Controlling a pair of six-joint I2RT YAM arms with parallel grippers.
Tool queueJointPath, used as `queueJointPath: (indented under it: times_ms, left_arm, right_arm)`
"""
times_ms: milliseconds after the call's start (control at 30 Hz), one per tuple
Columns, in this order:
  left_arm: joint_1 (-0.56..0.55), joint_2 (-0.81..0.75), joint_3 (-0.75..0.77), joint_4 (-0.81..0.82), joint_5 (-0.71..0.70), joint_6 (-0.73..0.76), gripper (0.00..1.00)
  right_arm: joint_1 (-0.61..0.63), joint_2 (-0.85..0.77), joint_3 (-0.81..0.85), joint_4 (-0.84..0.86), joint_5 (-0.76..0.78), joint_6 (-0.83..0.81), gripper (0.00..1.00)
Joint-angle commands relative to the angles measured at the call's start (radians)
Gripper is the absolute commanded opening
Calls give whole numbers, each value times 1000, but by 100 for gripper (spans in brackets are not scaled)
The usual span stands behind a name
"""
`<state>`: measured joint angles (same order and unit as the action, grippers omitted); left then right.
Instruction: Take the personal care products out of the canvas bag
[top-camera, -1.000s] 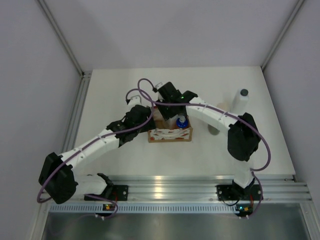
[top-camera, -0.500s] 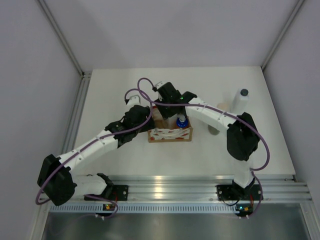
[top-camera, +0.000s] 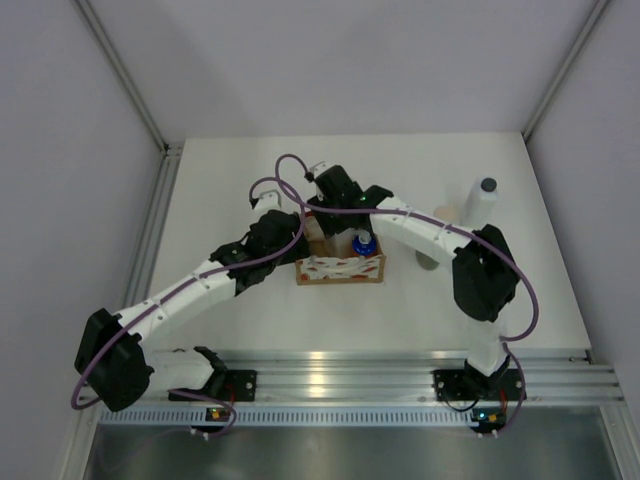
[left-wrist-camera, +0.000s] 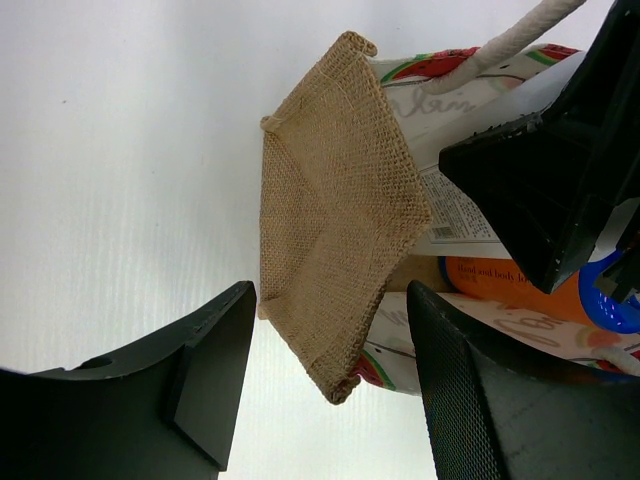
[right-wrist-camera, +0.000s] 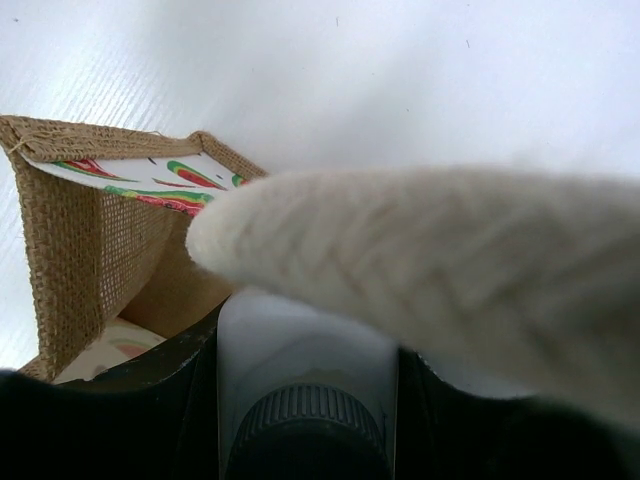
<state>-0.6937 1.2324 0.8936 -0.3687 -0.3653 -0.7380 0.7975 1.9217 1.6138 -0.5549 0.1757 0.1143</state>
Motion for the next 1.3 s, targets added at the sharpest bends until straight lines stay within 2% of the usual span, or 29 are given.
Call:
queueJointPath:
  times_ms: [0,200,267,433,467,567,633,667,733,833,1033,1267]
  left_arm:
    - [2,-24,-5,10,-21,8,67]
    - [2,-21,-5,11,-17,5,67]
    - [2,-19,-4,10,-15,5,67]
    - [2,-19,-4,11,-14,6,66]
    - [2,-19,-4,11,-14,8,66]
    - [2,-19,-4,10,-14,8,66]
    - [2,-17,-4,10,-12,6,66]
    - [2,-19,-4,11,-11,5,66]
    - [2,-17,-4,11,-9,6,66]
    - [2,-19,-5,10,-11,11,66]
    - [2,-27,-8,10,-17,15,66]
    - [0,-22,-8,11,-23,6,66]
  right_arm:
    - [8,36,-45,24,4,21,45]
    - [8,14,-98,56,-8,36,47]
    - [9,19,-109,59,-4,42,51]
    - [11,16,-130,82,-7,51,53]
    - [9,16,-130,82,-7,53,58]
    - [11,10,-135,87,-13,62,59]
    - [11,13,-140,95,-18,62,53]
    - [11,13,-143,110,-21,61,45]
    - [12,22,-137,110,-10,62,37]
    - [11,28,-126,115,4,59,29]
    - [19,-4,-120,147,21,44,2]
    - [25,-121,-155,259,31,19,0]
